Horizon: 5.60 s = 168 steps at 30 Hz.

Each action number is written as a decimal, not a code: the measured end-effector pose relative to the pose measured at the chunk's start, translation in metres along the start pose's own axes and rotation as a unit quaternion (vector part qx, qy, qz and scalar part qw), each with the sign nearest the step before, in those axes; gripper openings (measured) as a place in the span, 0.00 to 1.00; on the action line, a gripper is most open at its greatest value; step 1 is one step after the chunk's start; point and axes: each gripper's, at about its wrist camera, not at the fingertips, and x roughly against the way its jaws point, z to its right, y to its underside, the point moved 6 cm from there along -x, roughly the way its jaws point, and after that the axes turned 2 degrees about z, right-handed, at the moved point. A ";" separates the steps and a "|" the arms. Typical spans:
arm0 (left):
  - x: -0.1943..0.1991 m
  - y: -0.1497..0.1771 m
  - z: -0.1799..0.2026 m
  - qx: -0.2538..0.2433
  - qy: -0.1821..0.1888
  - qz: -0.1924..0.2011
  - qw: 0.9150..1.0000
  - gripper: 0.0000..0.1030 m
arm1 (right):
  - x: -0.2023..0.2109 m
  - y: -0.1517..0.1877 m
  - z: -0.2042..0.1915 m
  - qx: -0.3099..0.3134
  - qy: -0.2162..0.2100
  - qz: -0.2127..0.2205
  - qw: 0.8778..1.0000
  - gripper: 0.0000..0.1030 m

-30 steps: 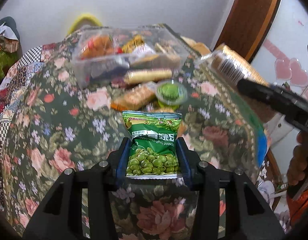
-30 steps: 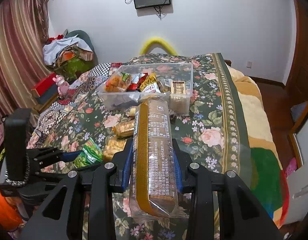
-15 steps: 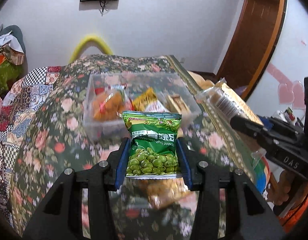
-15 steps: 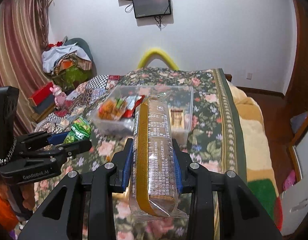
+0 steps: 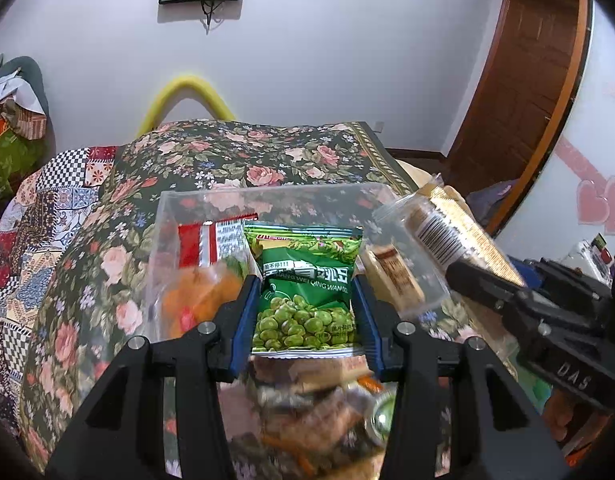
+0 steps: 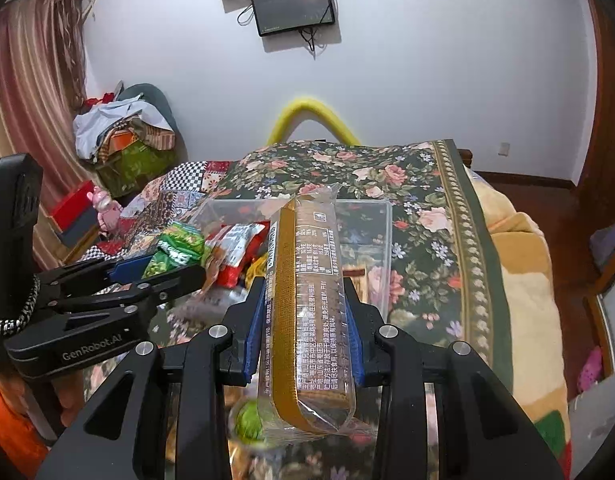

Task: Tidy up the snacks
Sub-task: 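Lower the pea bag and wafer pack into the clear box, open both tools, then grasp the cracker pack with the left tool while the right tool grasps the green jelly cup, then lower the cracker pack and jelly cup into the clear box, open both tools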

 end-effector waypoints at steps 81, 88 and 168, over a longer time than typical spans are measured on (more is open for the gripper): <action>0.003 0.129 -0.025 -0.027 -0.004 -0.117 0.993 0.82 | -0.034 0.105 -0.026 0.007 -0.028 -0.150 0.988 0.63; -0.007 0.130 -0.022 -0.036 0.005 -0.126 0.991 0.82 | -0.042 0.108 -0.029 0.005 -0.036 -0.148 0.988 0.57; -0.026 -0.047 -0.028 0.014 0.009 0.030 0.999 0.33 | -0.059 -0.040 -0.009 0.006 -0.006 -0.009 1.000 0.52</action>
